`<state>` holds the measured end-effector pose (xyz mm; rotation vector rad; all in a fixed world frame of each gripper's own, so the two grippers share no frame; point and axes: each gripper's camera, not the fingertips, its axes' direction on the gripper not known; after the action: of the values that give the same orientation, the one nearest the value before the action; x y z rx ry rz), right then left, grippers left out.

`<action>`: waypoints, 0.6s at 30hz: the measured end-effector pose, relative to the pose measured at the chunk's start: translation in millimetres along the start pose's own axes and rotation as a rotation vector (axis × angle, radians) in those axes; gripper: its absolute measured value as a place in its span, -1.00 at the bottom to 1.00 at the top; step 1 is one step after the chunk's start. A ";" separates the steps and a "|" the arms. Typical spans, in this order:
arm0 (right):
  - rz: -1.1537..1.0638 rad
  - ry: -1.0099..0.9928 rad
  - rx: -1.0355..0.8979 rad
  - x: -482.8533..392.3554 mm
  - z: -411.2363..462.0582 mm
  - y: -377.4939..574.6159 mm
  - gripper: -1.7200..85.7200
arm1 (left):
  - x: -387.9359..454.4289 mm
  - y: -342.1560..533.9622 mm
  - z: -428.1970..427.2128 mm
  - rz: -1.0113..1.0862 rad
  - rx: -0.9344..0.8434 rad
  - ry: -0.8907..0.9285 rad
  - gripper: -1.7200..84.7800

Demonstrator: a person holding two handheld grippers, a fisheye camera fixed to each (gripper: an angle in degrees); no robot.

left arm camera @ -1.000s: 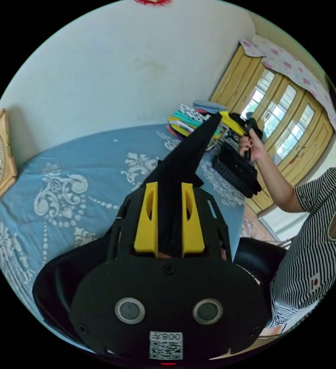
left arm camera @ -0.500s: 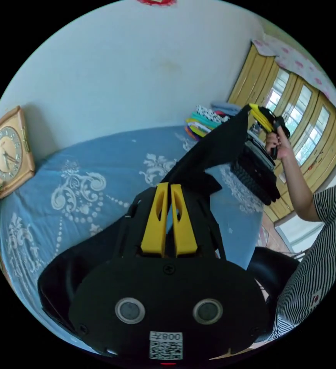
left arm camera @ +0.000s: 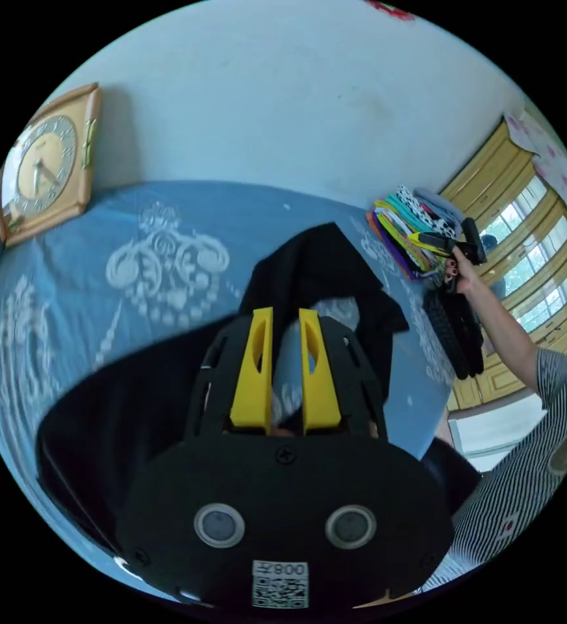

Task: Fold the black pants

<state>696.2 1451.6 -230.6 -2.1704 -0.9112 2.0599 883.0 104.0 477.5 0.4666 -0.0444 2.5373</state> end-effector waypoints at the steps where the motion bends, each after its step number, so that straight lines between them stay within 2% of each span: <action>1: -0.034 0.015 -0.062 -9.7 15.3 27.0 -0.89 | 0.2 37.2 -15.9 -0.008 -0.022 0.008 -0.78; 6: -0.196 0.095 -0.233 -76.2 57.8 118.6 -0.82 | 2.7 189.0 -97.9 -0.189 -0.145 -0.026 -0.75; 8: -0.330 0.207 -0.290 -130.0 74.9 136.0 -0.79 | 7.2 243.1 -140.3 -0.275 -0.207 -0.108 -0.74; 13: -0.580 0.457 -0.365 -222.0 126.0 141.8 -0.76 | 6.5 297.4 -191.6 -0.411 -0.224 -0.129 -0.73; 18: -0.669 0.525 -0.490 -270.6 178.9 147.8 -0.77 | 13.6 309.5 -210.1 -0.398 -0.273 -0.145 -0.77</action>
<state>600.4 1150.2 -66.3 -1.9962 -1.8413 0.9752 641.4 -124.0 305.0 0.4929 -0.3159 2.0668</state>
